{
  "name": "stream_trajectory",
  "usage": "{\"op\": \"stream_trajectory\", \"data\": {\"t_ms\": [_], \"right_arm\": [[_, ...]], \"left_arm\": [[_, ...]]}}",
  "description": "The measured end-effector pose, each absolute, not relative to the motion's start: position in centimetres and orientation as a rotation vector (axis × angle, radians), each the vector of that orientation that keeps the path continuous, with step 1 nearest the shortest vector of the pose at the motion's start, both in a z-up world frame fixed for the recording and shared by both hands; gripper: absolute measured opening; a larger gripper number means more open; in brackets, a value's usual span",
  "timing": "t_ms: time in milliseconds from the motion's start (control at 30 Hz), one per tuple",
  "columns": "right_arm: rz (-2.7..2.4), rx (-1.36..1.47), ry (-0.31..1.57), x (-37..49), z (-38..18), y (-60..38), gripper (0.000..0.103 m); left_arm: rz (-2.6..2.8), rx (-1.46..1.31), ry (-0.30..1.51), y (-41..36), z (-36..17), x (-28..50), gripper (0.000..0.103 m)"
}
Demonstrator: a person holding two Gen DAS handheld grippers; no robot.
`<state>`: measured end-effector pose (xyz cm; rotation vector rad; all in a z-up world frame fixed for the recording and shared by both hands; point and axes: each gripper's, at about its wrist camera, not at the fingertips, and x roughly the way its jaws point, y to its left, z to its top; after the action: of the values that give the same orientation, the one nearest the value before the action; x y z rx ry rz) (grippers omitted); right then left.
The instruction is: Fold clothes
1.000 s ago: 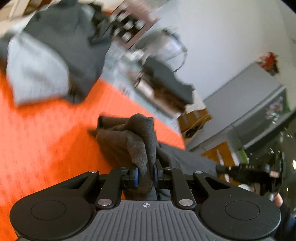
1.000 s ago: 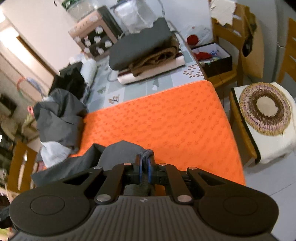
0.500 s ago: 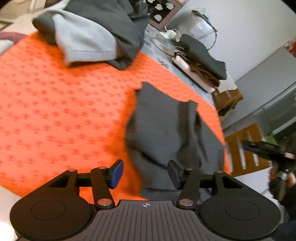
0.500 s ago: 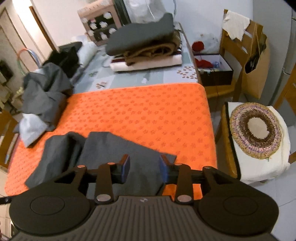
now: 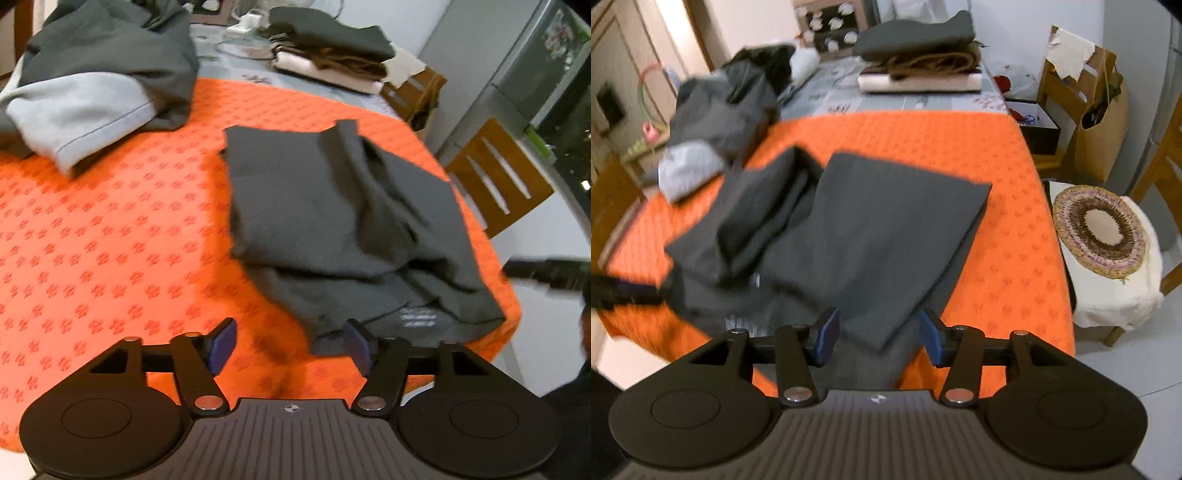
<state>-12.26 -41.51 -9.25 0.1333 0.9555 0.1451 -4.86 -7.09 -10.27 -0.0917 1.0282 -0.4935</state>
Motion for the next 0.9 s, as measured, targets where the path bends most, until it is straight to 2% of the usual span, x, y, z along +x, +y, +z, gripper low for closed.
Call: {"op": "stream_trajectory", "data": {"t_ms": [167,200,233,300,333,367,567,700,767,833,900], "right_arm": [[0.088,0.021,0.998,-14.7,-11.4,-38.8,0.055],[0.066,0.010,1.006,-14.9,-11.8,-38.6,0.051],[0.050,0.009,1.019,-14.9,-12.2,-38.5,0.045],[0.030,0.030,1.055,-14.7,-13.1,-38.6,0.006],[0.021,0.041,1.060,-14.7,-13.2,-38.6,0.005],[0.013,0.053,1.054,-14.8,-13.0,-38.6,0.005],[-0.006,0.081,1.001,-15.7,-9.6,-39.7,0.004],[0.016,0.087,1.091,-15.2,-11.9,-40.2,0.005],[0.030,0.064,1.125,-15.1,-12.4,-40.1,0.006],[0.061,0.063,1.093,-15.2,-11.1,-40.2,0.009],[0.102,0.073,1.042,-15.2,-9.1,-40.6,0.025]], "left_arm": [[-0.413,0.028,1.033,-8.7,-11.0,-4.4,0.071],[-0.391,0.057,1.039,-9.0,-11.3,-4.3,0.070],[-0.369,0.087,1.044,-9.3,-11.6,-4.3,0.066],[-0.364,0.121,1.050,-9.6,-11.9,-4.4,0.039],[-0.371,0.127,1.050,-9.5,-11.8,-4.5,0.016],[-0.378,0.133,1.049,-9.5,-11.7,-4.6,0.010],[-0.413,0.163,1.025,-9.1,-9.1,-5.6,0.009],[-0.402,0.194,1.158,-9.4,-11.9,-5.5,0.009],[-0.400,0.148,1.156,-8.6,-11.8,-5.7,0.010],[-0.401,0.079,1.125,-7.5,-10.7,-5.7,0.015],[-0.388,-0.004,1.077,-6.1,-9.3,-5.4,0.025]]}}
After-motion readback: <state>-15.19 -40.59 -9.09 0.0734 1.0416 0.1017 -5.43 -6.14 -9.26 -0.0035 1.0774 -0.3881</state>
